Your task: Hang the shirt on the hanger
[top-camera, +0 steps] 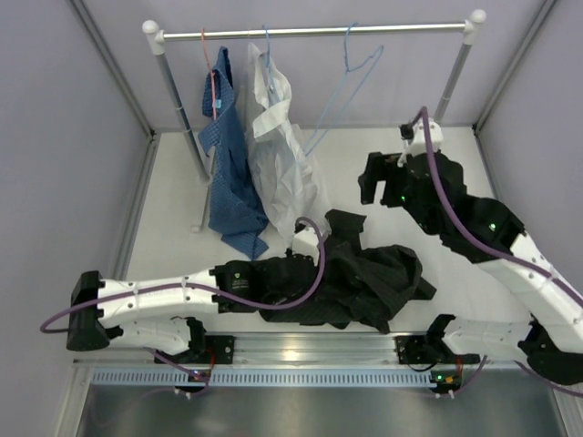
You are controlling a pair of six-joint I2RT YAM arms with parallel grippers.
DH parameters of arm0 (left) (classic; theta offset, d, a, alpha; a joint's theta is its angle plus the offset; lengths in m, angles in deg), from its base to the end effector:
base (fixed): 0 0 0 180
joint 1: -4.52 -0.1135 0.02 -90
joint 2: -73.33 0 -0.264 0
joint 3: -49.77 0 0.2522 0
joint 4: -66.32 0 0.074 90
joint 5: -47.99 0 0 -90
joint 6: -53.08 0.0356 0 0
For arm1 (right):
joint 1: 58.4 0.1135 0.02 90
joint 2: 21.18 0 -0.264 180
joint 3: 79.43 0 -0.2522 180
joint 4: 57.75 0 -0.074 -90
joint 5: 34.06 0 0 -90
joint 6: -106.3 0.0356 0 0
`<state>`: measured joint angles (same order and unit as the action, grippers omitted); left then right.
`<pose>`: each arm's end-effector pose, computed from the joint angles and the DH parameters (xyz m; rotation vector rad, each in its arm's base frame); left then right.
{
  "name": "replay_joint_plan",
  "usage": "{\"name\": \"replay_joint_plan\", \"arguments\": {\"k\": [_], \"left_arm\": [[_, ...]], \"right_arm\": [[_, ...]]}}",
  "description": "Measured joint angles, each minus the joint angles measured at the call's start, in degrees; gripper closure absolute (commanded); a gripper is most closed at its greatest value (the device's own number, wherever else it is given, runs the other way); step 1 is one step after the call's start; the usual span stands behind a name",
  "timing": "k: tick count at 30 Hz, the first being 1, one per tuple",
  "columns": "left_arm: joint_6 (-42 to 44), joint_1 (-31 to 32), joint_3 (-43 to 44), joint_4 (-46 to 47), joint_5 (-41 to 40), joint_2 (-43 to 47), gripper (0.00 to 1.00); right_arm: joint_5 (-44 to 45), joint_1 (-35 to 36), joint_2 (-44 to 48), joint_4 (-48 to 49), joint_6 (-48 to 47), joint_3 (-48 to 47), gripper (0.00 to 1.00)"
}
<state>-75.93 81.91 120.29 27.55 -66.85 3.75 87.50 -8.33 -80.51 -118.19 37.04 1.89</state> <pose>0.0722 -0.2544 0.2998 0.5057 2.1840 -0.6687 0.1283 0.1243 0.4629 -0.1220 1.8904 0.3109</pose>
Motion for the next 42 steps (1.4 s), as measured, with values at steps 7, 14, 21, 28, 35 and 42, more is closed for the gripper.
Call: {"name": "replay_joint_plan", "arguments": {"k": [7, 14, 21, 28, 35, 42], "left_arm": [[-3.6, 0.0, -7.1, -0.7, -1.8, 6.1, 1.0], [-7.0, 0.0, -11.1, -0.6, -3.2, 6.6, 1.0], [-7.7, 0.0, -11.4, 0.9, -2.7, 4.2, 1.0], [-7.8, 0.0, -12.3, 2.4, -1.3, 2.4, 1.0], [-7.9, 0.0, -12.4, 3.2, 0.0, 2.2, 1.0], [-8.0, 0.0, -12.4, 3.9, 0.9, 2.2, 1.0]], "right_arm": [[2.2, -1.3, -13.7, 4.2, 0.6, -9.8, 0.1], [5.6, -3.9, -29.9, 7.9, 1.2, -24.4, 0.1], [5.9, -6.5, -44.0, 8.5, -0.8, -36.1, 0.2], [6.0, -8.8, -44.6, 8.9, -2.1, -31.5, 0.44], [2.8, -13.3, -37.1, 9.3, -4.2, -22.6, 0.51], [-8.7, -20.3, -29.0, 11.1, -7.8, -14.8, 0.79]]}}
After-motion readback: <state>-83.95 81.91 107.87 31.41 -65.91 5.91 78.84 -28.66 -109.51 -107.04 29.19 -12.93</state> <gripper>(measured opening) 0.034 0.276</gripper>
